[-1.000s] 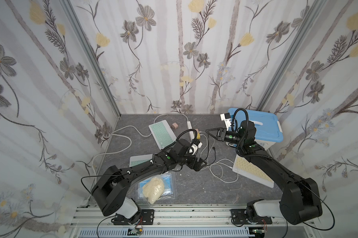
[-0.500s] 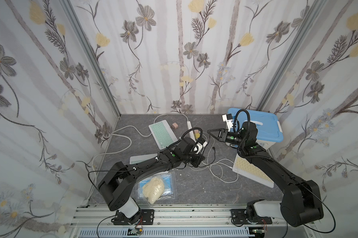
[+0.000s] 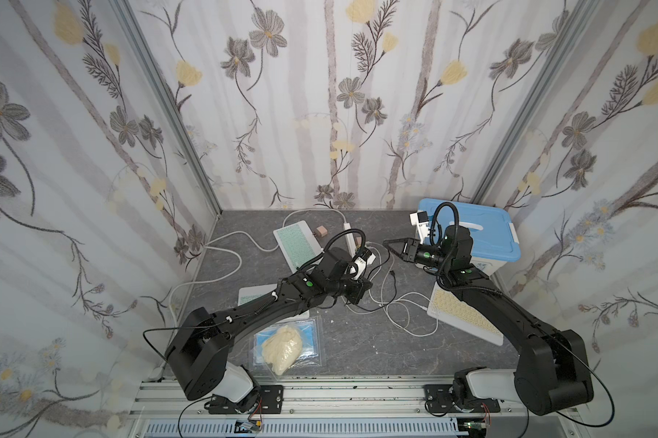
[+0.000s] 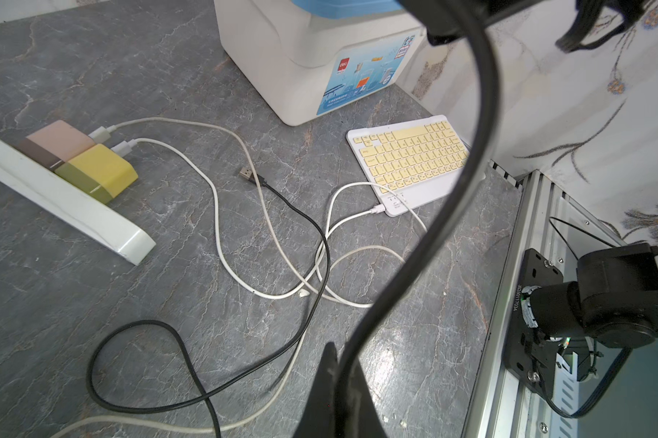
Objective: Unplug the wireless keyboard
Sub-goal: Place the power cord at the center of the board.
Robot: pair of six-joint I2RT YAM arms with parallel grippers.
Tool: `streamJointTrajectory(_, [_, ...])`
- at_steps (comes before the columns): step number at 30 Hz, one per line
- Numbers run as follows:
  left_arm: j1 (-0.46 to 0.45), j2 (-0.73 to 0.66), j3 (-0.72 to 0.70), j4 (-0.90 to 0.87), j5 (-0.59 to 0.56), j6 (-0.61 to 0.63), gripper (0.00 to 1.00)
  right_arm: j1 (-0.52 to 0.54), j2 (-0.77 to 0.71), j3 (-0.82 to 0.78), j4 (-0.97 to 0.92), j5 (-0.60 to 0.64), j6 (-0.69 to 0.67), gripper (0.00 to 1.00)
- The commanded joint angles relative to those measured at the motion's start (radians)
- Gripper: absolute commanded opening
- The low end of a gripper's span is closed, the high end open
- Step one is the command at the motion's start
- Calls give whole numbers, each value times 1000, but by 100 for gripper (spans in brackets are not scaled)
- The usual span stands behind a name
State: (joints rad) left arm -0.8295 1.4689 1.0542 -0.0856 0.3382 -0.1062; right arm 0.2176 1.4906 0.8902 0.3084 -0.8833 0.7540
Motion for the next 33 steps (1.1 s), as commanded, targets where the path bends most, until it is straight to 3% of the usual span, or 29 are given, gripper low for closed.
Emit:
streamJointTrajectory(1, [14, -36, 14, 12, 11, 2, 0, 1, -10, 21, -57, 41, -95, 44])
streamJointTrajectory(9, [96, -160, 87, -71, -44, -51, 0, 0, -78, -87, -34, 139, -281, 65])
streamJointTrajectory(13, [150, -186, 203, -175, -74, -52, 0, -1, -99, -207, 79, 179, -295, 69])
streamJointTrajectory(18, [265, -178, 391, -252, -110, -93, 0, -1, -98, -242, 117, 194, -310, 72])
streamJointTrajectory(26, [460, -89, 678, -204, -166, -186, 0, -1, -83, -248, 118, 195, -309, 72])
streamJointTrajectory(33, [623, 85, 910, -142, -115, -309, 0, -1, -84, -246, 93, 196, -314, 73])
